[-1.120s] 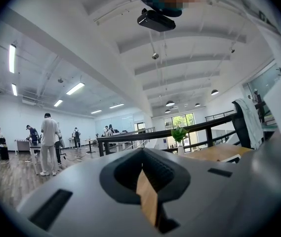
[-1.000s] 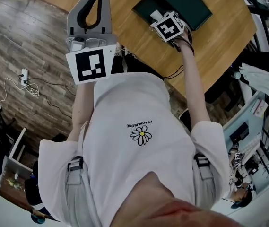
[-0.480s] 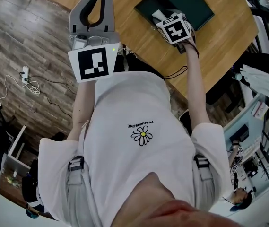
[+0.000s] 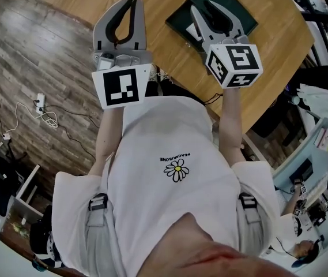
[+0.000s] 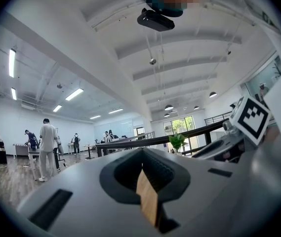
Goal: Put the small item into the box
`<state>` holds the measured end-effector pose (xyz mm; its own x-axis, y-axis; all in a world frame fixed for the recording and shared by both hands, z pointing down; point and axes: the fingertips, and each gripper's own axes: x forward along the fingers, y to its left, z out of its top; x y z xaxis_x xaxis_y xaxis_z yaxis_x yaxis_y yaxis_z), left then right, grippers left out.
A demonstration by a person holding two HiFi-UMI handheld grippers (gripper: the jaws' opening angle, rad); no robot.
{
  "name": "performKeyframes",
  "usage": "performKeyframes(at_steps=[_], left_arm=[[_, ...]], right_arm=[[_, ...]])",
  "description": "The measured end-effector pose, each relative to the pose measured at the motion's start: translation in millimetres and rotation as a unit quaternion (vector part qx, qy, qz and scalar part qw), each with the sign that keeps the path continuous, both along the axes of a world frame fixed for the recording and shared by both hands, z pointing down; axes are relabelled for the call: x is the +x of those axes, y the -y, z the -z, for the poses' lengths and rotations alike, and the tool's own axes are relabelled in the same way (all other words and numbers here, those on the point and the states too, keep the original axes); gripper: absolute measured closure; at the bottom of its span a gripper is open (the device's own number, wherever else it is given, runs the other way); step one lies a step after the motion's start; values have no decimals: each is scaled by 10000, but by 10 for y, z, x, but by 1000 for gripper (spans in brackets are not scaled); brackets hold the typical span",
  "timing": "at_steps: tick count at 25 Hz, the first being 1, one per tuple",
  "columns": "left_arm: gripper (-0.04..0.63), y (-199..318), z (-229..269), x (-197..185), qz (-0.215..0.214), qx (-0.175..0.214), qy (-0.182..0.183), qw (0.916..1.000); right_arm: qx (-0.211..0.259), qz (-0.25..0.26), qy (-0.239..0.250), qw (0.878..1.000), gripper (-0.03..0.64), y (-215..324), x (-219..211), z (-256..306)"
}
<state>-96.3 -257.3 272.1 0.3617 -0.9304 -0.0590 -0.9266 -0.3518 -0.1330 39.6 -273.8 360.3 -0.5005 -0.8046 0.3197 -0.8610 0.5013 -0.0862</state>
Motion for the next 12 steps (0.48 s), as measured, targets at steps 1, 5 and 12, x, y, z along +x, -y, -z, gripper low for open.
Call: performKeyframes(at_steps=[1,5,12], left_arm=[[580,-11,44,21,-33,52,-9,10000],[581,-64,220,114,-142,228,-205,9994],[580,-167,409,209,-377,362,-420,9978]], right_arm=[[271,-85,260,9993,513,-25,2,197],[1192,-366,598,9904,609,-176,57,698],[2033,-866,444,9743,611,-408,148,927]])
